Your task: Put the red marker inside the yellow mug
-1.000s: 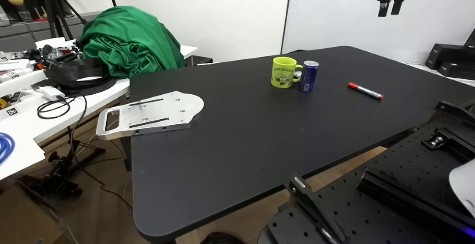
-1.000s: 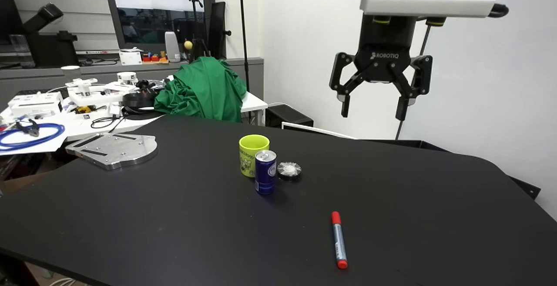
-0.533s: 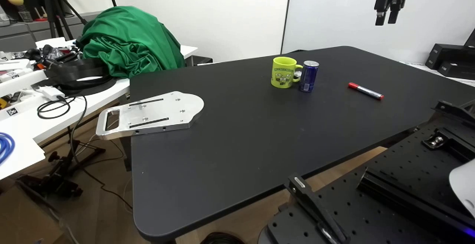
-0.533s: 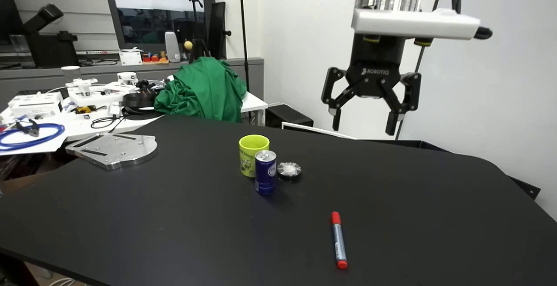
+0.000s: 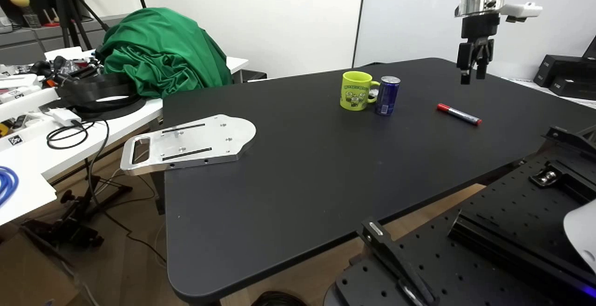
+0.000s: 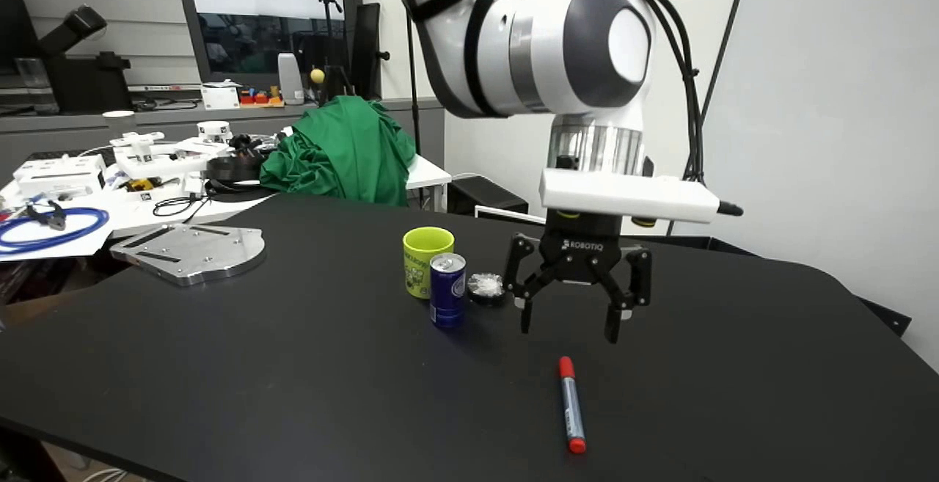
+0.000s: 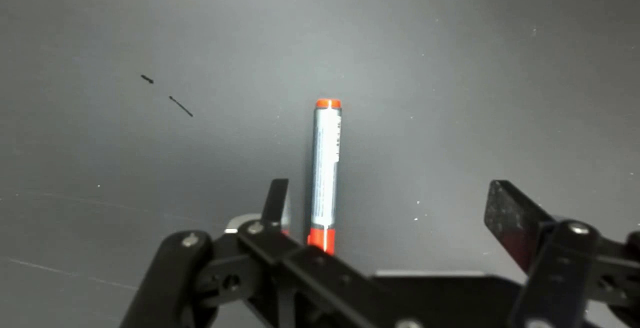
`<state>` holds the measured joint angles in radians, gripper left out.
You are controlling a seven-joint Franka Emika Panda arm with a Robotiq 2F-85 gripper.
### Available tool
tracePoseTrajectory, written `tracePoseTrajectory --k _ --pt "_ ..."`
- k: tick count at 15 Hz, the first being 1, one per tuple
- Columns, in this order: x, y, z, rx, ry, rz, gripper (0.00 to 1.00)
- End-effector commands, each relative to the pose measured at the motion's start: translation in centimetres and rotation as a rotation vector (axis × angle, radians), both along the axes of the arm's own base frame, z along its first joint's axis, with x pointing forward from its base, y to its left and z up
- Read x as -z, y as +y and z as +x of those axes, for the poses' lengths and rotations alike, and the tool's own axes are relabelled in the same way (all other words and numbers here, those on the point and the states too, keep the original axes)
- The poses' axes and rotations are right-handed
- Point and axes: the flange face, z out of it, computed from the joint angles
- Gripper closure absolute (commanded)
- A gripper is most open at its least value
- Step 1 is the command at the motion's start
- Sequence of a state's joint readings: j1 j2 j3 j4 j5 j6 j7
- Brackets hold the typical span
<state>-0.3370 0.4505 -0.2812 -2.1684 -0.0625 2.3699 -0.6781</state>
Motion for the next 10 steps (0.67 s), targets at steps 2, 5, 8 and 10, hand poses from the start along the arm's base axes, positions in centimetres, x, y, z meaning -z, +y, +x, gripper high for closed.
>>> tracePoseTrajectory --k 2,5,8,10 --pt "3.6 -1.3 0.2 0.060 0.000 -0.047 0.00" --pt "5.6 -2.2 0.4 0.073 -0.013 -0.052 0.00" --pt "7.3 -2.9 1.1 0.079 -0.031 -0.055 0.00" --pt "8.3 -3.1 1.6 0.080 -0.036 -0.056 0.00"
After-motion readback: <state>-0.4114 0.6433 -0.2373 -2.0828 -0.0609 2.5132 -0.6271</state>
